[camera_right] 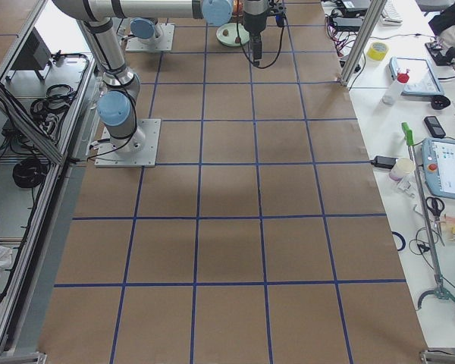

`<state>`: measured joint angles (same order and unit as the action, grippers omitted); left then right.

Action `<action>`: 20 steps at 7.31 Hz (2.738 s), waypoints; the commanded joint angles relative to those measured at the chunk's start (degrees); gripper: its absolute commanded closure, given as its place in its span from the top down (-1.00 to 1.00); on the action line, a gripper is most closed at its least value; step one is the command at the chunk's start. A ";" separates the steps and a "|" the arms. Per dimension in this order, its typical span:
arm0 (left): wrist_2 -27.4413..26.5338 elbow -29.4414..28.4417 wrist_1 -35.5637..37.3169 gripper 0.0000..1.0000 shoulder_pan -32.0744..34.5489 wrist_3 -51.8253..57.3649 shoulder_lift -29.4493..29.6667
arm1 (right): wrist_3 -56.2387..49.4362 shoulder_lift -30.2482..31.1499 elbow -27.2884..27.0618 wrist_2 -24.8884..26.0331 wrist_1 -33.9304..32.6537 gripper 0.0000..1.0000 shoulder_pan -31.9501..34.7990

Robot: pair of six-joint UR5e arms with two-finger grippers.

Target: Collect all strawberries into plate

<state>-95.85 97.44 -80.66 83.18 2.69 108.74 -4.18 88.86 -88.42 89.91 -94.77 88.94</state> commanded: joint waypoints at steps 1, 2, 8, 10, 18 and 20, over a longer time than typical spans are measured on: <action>-2.67 3.18 3.40 -1.00 -2.31 0.21 1.55 | -0.04 0.00 0.00 0.00 0.02 1.00 0.00; -2.85 3.37 3.67 -0.63 -2.40 0.12 1.91 | 0.05 0.00 0.00 0.00 0.02 1.00 0.00; 4.08 -5.66 3.59 1.00 -0.56 -1.20 -5.19 | 0.05 0.00 0.00 0.09 0.02 1.00 0.00; 2.61 -10.05 -5.50 1.00 1.10 -1.20 -10.63 | 0.05 0.00 0.00 0.00 0.02 1.00 0.00; 6.99 -11.23 -12.85 1.00 5.33 -3.75 -16.89 | 0.05 0.00 0.00 0.00 0.02 1.00 0.00; 6.99 -11.31 -12.77 1.00 5.33 -3.75 -16.98 | 0.05 0.00 0.00 0.00 0.02 1.00 0.00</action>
<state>-88.86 85.98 -93.46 88.52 -1.06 91.84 -4.13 88.86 -88.42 89.91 -94.75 88.94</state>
